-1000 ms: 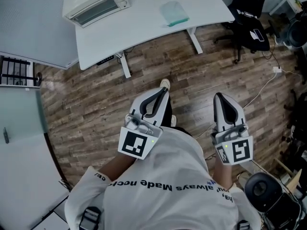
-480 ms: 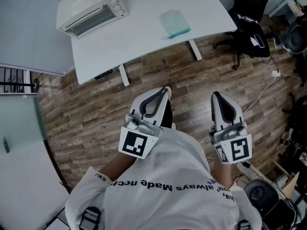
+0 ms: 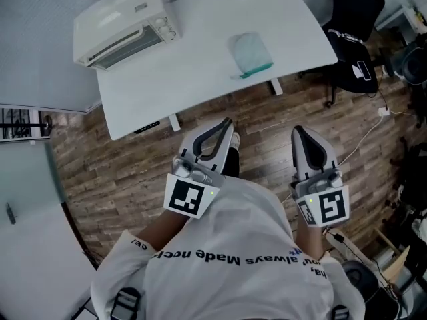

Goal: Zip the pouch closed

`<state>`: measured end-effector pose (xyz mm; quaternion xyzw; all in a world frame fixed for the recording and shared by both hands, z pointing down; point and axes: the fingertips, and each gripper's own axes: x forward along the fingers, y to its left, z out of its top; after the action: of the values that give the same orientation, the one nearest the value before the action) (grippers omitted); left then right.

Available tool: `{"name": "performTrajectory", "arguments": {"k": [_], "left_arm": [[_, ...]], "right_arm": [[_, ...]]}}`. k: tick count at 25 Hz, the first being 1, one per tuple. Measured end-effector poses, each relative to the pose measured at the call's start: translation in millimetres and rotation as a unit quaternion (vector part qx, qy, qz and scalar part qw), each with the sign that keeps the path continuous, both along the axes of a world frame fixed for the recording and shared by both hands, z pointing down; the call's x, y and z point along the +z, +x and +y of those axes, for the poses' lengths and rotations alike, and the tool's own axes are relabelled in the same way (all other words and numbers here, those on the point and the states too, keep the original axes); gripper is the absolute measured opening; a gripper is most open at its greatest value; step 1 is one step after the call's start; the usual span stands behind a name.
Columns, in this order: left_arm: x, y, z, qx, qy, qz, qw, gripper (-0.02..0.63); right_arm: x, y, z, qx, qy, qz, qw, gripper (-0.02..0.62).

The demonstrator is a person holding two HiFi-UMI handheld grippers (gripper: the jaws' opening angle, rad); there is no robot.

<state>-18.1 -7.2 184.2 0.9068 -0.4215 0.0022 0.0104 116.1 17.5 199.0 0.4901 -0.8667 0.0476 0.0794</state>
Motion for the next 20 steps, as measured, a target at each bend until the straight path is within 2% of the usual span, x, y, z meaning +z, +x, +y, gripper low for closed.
{"name": "performTrajectory", "arguments": {"k": [10,20], "left_arm": [[8.3,-15.6,-84.9,0.005,-0.007,0.001,1.0000,0.024],[52.6,-7.7,-133.9,0.052,-0.015,-0.052,0.9971,0.025]], "right_arm": [[3.3,-20.9,-84.3,-0.005,-0.003,0.010,1.000,0.006],[36.6,-30.8,-132.7,-0.008,-0.029,0.020,0.999,0.006]]}}
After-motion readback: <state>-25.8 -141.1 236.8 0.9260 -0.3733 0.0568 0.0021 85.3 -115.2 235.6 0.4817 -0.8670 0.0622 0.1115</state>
